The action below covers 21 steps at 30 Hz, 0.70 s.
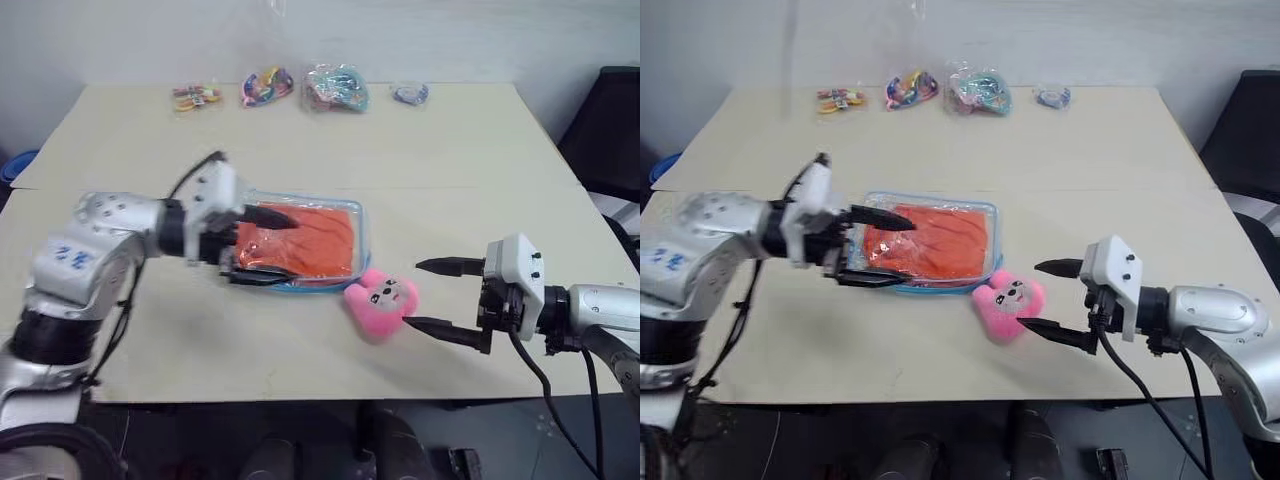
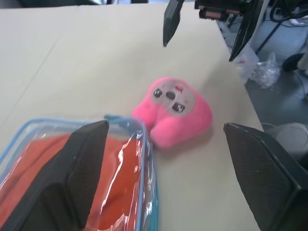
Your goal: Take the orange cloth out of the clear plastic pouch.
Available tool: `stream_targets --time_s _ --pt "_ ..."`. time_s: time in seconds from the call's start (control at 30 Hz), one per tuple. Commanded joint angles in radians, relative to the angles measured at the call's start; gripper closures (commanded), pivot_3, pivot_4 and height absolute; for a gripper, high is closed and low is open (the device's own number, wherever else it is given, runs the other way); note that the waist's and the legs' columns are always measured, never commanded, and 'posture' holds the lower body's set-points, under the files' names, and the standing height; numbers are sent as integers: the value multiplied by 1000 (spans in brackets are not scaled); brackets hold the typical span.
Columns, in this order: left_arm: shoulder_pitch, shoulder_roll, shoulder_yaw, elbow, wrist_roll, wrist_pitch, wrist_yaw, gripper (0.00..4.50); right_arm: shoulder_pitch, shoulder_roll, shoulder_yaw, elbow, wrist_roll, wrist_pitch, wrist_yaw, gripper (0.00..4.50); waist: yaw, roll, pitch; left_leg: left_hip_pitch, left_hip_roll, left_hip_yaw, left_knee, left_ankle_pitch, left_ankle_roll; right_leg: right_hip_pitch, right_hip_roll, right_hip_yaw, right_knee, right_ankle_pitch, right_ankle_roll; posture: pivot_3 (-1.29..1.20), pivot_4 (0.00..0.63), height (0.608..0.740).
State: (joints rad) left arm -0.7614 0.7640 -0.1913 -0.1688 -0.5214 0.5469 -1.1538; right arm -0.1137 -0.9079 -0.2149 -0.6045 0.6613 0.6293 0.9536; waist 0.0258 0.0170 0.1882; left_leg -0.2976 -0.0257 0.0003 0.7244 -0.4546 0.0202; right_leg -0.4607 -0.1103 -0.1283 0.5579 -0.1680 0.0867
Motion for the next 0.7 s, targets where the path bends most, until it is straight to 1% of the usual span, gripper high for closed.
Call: stream_targets --time_s 0.03,0.1,0.17,0.3,0.43,0.53,0.63,0.7 --pt "-69 -70 -87 66 87 -77 -54 450 23 -21 -53 -52 8 -6 -13 0 -1 0 0 0 0 1 0 0 0 0 1 0 0 0 0 0 150 740" --pt "-91 -103 -134 108 144 -148 -97 450 48 -22 -64 -69 1 -5 -24 0 -4 0 0 0 1 3 0 0 0 -1 2 2 0 0 0 0 150 740" --pt "-103 -123 -154 133 166 -188 -135 450 72 -21 -55 -81 -25 -15 -36 0 -5 0 0 1 2 4 -1 0 0 -1 2 3 0 0 0 0 150 740" --pt "-114 -140 -139 149 156 -185 -178 450 82 4 -10 -85 -66 -24 -79 0 -1 0 0 1 2 5 0 0 0 -1 2 3 0 0 -1 0 150 740" --pt "-111 -120 -118 157 167 -203 -207 450 57 42 41 -74 -82 -24 -119 0 -2 0 0 1 2 4 0 0 0 -1 2 3 0 1 -1 0 150 740" --pt "-119 -160 -142 188 217 -249 -184 450 45 42 20 -78 -63 -13 -124 0 3 0 0 1 2 4 0 0 0 -1 2 4 0 1 -1 0 150 740" --pt "-131 -227 -192 228 281 -303 -172 450 54 28 -18 -98 -38 -1 -118 0 13 0 0 0 1 3 1 0 1 -1 1 3 0 1 0 0 150 740" --pt "-137 -274 -216 249 300 -314 -176 450 67 17 -51 -115 -18 9 -112 0 19 0 0 0 0 4 1 0 2 -1 1 4 0 1 0 0 150 740"
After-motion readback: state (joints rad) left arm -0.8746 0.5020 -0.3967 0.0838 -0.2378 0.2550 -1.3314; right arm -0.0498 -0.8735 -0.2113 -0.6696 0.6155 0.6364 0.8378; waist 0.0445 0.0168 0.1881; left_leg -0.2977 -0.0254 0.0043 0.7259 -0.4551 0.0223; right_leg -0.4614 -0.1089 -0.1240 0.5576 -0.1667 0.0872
